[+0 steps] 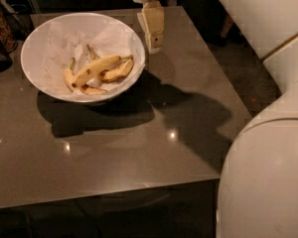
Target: Pick banana from white bowl
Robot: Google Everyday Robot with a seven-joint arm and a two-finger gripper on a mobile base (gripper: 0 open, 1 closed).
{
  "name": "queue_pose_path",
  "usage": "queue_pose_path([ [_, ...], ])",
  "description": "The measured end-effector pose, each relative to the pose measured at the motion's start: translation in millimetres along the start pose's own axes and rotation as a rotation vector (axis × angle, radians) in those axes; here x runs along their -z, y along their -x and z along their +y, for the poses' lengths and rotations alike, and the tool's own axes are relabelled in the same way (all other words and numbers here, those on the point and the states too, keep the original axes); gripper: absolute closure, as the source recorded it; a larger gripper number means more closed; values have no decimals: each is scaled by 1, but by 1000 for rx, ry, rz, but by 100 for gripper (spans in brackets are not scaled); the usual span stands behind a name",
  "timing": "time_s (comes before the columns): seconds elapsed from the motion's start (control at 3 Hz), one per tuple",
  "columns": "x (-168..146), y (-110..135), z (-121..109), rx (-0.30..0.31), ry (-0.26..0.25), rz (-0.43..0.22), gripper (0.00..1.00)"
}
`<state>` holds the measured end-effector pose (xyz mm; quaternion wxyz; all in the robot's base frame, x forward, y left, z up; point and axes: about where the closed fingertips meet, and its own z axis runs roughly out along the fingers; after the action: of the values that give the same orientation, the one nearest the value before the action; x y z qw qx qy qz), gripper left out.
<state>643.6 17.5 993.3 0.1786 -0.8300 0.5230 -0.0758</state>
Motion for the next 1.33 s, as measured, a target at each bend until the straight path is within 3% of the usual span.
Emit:
queue_pose_path([
  [0.33,-10,2,0,6,22,-8,16],
  [1.33,-34,13,-17,65,68,-27,28],
])
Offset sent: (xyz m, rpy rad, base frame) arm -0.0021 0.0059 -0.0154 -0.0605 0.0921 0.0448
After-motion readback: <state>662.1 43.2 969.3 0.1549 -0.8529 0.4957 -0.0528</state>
